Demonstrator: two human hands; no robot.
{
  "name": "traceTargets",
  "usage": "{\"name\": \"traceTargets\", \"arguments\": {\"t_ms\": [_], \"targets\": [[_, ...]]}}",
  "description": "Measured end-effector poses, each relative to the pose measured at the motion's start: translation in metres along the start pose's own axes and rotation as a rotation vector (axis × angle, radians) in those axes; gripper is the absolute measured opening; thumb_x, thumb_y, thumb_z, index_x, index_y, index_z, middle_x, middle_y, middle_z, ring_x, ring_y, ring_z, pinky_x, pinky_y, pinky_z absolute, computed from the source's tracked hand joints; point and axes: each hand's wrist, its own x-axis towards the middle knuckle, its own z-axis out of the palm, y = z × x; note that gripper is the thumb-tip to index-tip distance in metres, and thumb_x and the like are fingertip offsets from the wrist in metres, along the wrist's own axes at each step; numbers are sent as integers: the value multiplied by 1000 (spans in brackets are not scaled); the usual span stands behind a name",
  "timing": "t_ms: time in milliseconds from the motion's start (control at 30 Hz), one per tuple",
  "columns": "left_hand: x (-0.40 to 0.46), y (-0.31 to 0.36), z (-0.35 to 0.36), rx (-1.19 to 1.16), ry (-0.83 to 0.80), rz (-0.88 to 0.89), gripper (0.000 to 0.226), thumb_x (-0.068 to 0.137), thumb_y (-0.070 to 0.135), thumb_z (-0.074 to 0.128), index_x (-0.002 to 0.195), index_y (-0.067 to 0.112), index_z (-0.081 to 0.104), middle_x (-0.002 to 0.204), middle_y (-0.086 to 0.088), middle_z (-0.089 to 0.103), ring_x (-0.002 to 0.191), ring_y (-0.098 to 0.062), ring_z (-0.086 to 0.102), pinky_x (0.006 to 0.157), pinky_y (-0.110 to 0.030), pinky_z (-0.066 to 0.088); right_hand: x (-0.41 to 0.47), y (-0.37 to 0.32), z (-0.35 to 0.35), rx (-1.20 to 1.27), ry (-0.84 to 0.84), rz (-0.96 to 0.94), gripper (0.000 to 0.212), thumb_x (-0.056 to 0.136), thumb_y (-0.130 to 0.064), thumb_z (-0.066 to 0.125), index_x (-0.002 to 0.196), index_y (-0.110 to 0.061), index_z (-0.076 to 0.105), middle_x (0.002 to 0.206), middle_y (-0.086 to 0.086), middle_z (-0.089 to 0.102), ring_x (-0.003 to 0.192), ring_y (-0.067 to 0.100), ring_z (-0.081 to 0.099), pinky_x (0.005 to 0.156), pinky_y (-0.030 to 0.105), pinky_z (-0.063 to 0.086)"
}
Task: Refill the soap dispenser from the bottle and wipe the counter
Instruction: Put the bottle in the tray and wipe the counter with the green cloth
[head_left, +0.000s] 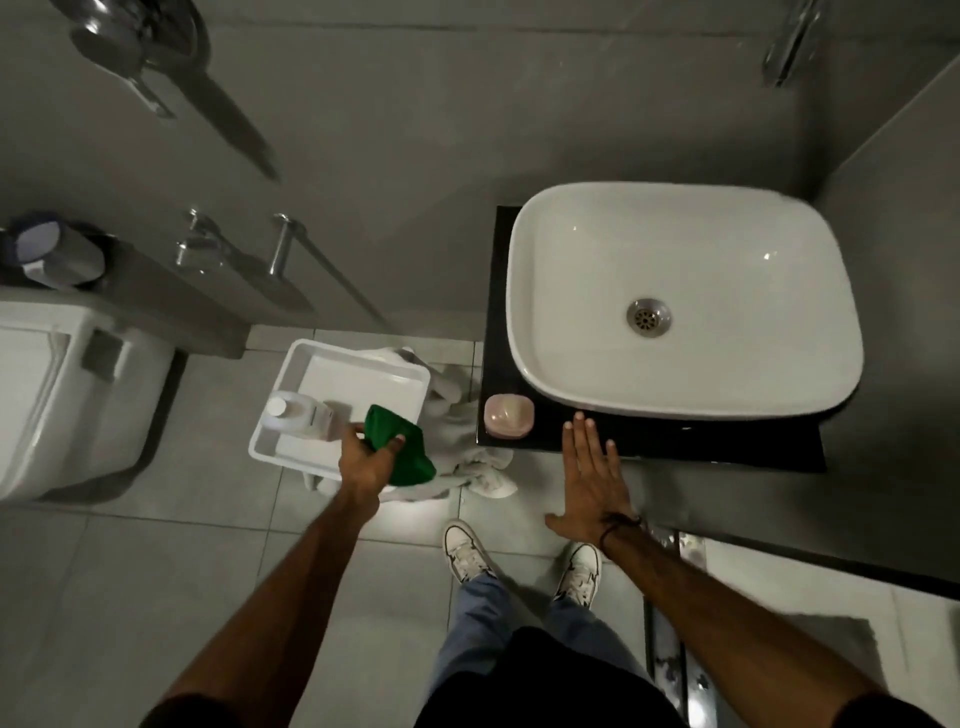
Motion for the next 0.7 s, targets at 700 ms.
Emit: {"name": "traceTargets", "arguments": {"t_ms": [700], "targets": [[128,1,-20,596,-93,120,56,93,7,65,144,0,43,138,-24,54,128,-40,52,106,-46,46,5,-13,-1,-23,4,91,130,74,-53,73,156,-6,-16,164,17,-24,152,32,-21,124,52,-2]]}}
